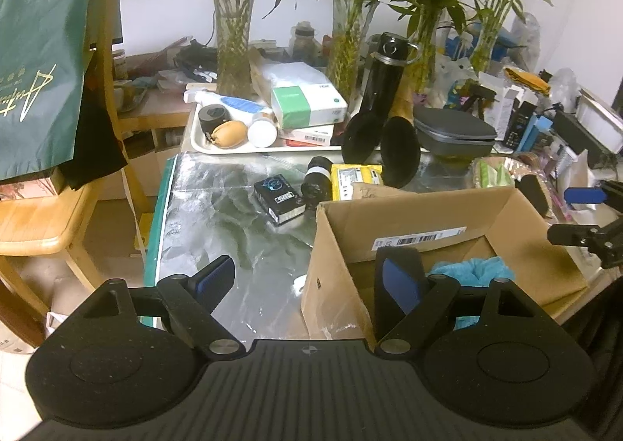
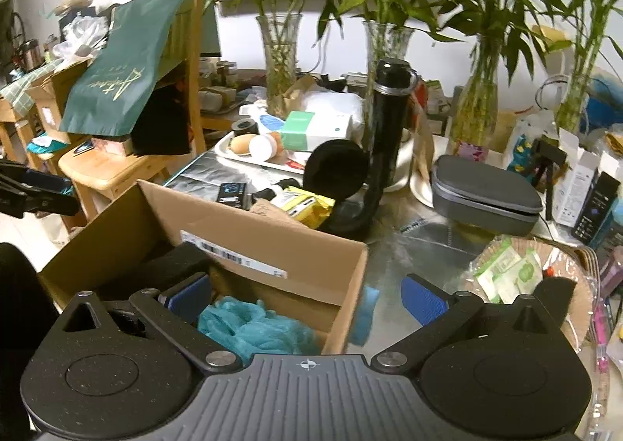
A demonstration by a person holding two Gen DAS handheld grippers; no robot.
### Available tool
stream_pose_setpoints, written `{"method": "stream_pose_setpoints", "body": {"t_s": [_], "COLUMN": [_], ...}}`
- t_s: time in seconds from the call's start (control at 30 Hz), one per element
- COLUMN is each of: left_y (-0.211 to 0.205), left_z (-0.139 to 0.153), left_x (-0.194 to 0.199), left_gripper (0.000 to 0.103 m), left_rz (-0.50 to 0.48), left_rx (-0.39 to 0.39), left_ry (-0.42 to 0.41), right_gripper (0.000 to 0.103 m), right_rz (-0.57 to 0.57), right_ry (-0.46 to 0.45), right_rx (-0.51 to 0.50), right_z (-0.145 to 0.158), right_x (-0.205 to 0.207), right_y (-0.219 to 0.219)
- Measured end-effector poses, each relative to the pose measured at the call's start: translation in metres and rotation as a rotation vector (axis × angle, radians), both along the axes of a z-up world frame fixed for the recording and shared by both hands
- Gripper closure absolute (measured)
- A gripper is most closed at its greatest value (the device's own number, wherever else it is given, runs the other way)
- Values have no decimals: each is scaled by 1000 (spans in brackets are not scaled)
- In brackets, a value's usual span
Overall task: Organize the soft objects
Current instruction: 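Move the left tool toward the black packet with blue cartoon print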
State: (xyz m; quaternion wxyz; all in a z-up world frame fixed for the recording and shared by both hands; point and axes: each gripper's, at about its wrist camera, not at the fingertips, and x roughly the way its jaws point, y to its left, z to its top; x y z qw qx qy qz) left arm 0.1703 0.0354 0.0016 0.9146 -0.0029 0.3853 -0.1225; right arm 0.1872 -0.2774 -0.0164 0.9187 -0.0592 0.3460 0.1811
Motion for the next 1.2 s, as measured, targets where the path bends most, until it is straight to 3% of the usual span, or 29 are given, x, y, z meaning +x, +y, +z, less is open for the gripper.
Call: {"method": "stream_pose_setpoints", "body": {"t_s": [0.5,0.67,0.97,1.2], "left_y": [7,6,10,5], "left_z": [-8,-12,-19,-11], "left_x": [22,32,62,84], "left_gripper": [19,19,19,19], "left_rz": [36,48,106,107], "left_rx": [-52,-36,-74,-64], "left_ry": [-11,-22,-32,-68], "right_gripper": [0,0,0,0], "right_rz": [-81,-114,-150,-160], "right_ry": [-29,-51,-63,-66], "right_rx": [100,116,126,194], "right_z": [-14,-17,-21,-23], "right_x": [33,48,71,77], "right_y": [-22,-24,-26,-33]}}
